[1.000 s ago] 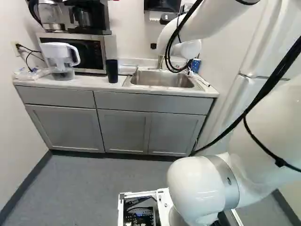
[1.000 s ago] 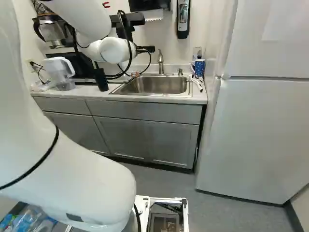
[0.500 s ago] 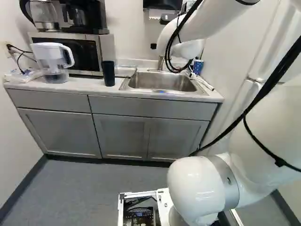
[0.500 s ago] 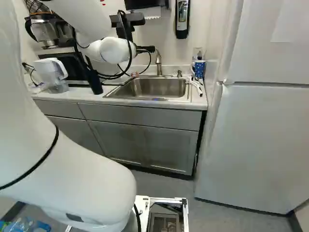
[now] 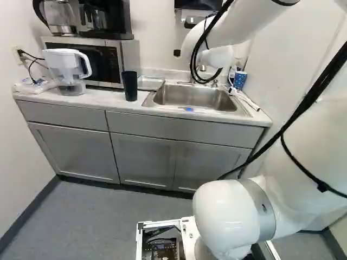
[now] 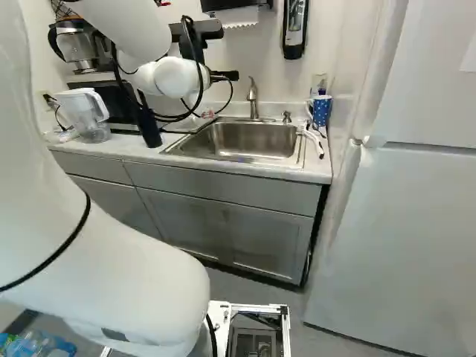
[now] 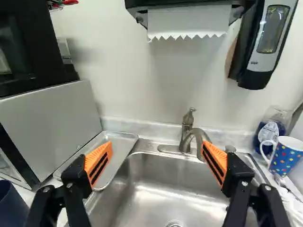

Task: Rinse the cup and place it in the tray

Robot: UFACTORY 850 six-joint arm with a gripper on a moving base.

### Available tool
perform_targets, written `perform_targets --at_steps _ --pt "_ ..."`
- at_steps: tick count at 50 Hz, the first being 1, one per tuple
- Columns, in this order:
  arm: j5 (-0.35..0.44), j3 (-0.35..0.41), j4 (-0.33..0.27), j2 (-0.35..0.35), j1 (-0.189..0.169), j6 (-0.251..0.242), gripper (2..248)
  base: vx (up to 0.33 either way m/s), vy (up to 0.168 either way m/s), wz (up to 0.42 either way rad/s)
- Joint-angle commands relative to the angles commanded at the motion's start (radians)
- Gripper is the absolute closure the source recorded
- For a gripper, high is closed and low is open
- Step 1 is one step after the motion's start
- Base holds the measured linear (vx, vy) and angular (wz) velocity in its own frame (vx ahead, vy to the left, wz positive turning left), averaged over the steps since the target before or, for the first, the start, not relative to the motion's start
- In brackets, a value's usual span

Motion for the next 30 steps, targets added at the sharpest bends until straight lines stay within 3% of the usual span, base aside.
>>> perform_targets --at_steps 12,30 --pt "0.000 0.000 0.000 0.000 0.000 0.000 3 0.092 -0.037 0.146" --pt "0.000 0.000 0.000 0.000 0.000 0.000 3 0.061 -0.045 0.011"
